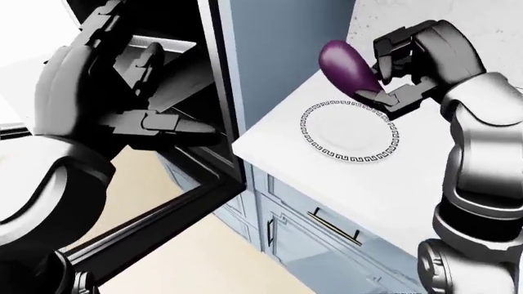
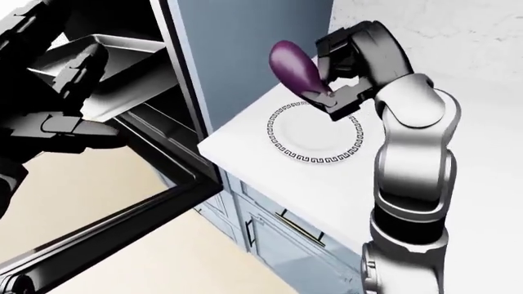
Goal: Pick the eggplant from the top rack in the oven and place it on the plate on the counter.
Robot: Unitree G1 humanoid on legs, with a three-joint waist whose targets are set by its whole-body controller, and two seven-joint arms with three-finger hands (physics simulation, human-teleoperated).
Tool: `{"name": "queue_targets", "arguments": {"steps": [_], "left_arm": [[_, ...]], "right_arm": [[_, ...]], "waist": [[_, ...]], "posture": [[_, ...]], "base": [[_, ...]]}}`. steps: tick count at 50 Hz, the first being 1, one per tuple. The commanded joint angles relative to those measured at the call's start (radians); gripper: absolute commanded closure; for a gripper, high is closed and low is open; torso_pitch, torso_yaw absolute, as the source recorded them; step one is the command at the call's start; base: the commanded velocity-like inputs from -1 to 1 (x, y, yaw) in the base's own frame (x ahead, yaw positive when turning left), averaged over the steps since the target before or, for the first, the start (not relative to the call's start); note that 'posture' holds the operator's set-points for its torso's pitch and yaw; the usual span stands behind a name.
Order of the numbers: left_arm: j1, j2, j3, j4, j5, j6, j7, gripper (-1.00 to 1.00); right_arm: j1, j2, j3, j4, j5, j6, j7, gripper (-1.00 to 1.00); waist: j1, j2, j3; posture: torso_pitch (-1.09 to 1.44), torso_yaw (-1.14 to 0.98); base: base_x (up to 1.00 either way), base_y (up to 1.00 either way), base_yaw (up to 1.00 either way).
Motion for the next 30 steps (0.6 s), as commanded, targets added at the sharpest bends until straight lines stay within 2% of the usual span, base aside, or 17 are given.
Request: {"name": "queue_targets", "arguments": {"steps": [1,5,8,10,17,26,30], "left_arm": [[-0.018,0.01,0.019,-0.008,0.008,-0.021,0.001,-1.0],[-0.016,0.004,0.016,-0.013,0.011,-0.02,0.002,-1.0],[-0.019,0.0,0.013,-0.01,0.021,-0.019,-0.004,-1.0],[-0.023,0.001,0.015,-0.011,0.013,-0.015,0.003,-1.0],[-0.03,0.006,0.014,-0.008,0.005,-0.014,0.008,-1.0],[-0.037,0.011,0.011,-0.006,-0.003,-0.015,0.014,-1.0],[-0.034,0.015,0.015,-0.005,-0.004,-0.019,0.011,-1.0]], "right_arm": [[-0.042,-0.03,-0.001,-0.011,-0.042,-0.014,0.021,1.0],[-0.065,-0.058,0.026,0.049,-0.131,-0.015,0.094,1.0],[-0.091,-0.057,0.03,0.117,-0.196,-0.053,0.131,1.0],[-0.099,-0.066,0.05,0.16,-0.256,-0.084,0.17,1.0],[-0.118,-0.026,0.05,0.251,-0.415,-0.17,0.265,1.0],[-0.121,0.054,0.053,0.38,-0.474,-0.269,0.206,1.0],[-0.133,0.067,0.053,0.448,-0.48,-0.302,0.17,1.0]], "waist": [[0.001,-0.003,-0.024],[-0.002,-0.002,-0.021],[-0.004,-0.003,-0.018],[-0.006,-0.003,-0.018],[-0.007,0.001,-0.016],[-0.007,0.006,-0.018],[-0.007,0.008,-0.02]], "posture": [[0.0,0.0],[0.0,0.0],[0.0,0.0],[0.0,0.0],[0.0,0.0],[0.0,0.0],[0.0,0.0]], "base": [[0.0,0.0,0.0],[0.0,0.0,0.0],[0.0,0.0,0.0],[0.0,0.0,0.0],[0.0,0.0,0.0],[0.0,0.0,0.0],[0.0,0.0,0.0]]}}
